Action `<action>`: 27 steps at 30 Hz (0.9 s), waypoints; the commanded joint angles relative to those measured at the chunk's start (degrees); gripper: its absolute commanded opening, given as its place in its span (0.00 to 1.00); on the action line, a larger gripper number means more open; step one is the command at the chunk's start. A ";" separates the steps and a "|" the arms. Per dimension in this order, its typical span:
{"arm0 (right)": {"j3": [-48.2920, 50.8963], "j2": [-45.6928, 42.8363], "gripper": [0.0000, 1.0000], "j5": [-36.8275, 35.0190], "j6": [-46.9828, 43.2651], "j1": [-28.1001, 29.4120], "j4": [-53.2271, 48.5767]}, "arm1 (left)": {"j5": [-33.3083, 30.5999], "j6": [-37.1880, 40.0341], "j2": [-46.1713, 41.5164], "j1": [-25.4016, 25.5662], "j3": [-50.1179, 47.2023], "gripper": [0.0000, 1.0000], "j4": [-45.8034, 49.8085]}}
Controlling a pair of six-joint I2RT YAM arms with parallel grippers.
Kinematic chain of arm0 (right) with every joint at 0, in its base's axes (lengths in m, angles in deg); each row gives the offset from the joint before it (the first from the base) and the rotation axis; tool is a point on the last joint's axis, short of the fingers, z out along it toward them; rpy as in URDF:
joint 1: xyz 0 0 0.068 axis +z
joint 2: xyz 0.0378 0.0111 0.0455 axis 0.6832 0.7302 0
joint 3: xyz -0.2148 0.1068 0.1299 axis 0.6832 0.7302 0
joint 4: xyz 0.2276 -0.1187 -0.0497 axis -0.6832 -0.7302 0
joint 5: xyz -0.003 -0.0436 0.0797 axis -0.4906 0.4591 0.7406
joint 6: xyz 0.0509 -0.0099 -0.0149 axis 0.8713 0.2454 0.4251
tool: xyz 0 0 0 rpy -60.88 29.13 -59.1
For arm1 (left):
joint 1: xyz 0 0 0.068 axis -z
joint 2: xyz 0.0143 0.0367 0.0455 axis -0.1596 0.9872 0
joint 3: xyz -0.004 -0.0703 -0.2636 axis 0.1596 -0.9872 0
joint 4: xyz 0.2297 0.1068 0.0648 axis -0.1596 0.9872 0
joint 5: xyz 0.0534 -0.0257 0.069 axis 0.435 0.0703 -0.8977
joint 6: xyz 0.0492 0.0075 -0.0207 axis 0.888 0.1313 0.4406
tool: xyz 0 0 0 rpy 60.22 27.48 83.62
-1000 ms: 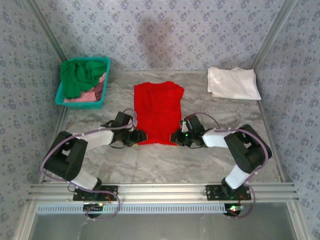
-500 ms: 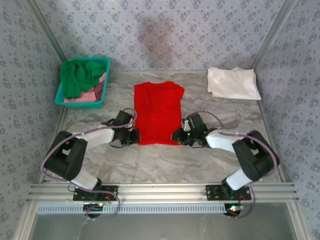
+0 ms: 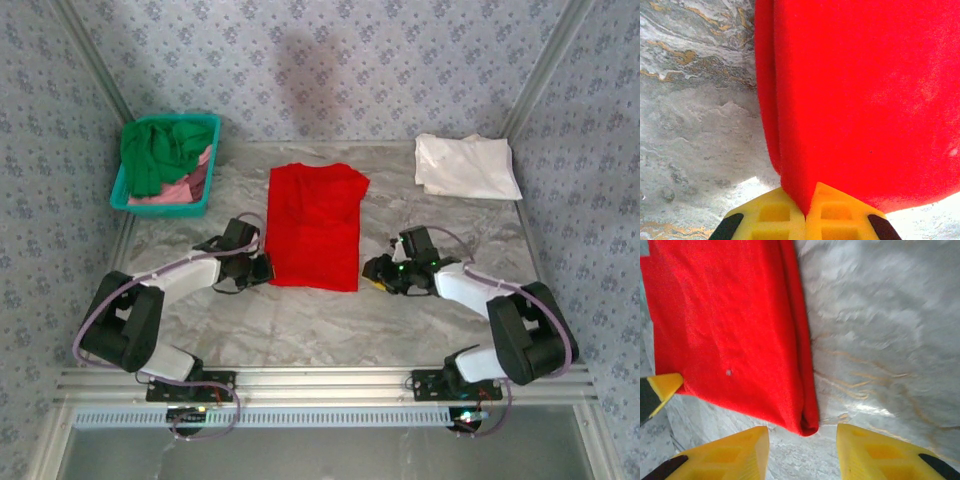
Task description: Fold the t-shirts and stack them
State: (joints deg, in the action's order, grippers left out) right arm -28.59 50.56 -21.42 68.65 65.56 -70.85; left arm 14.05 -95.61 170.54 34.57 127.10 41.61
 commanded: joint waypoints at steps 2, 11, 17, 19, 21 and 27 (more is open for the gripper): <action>-1.50 3.57 0.44 2.46 0.46 2.77 0.54 | 0.20 0.94 -1.47 -0.34 -0.82 0.00 0.74; -2.36 8.46 0.45 1.34 3.81 6.04 4.99 | 1.10 0.82 -1.62 -0.34 -1.50 0.00 -0.11; -3.60 9.72 0.45 -0.07 6.26 6.87 6.90 | 2.04 0.55 -1.41 -0.34 -1.81 0.00 -0.76; -4.65 9.94 0.44 -1.05 6.61 7.32 6.33 | 1.82 0.24 -1.74 -0.34 -2.01 0.00 -0.85; -5.57 10.10 0.44 -1.67 6.91 7.67 5.57 | 1.95 0.13 -1.85 -0.34 -2.13 0.00 -0.93; -6.02 10.51 0.37 -4.22 8.10 8.43 4.65 | 2.23 -0.25 -2.08 -0.34 -3.04 0.00 -1.96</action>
State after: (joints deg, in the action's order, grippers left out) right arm -33.51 60.48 -23.30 75.39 73.66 -67.03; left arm 15.14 -95.70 170.34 34.57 125.14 40.01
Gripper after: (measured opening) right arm 0.372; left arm 0.038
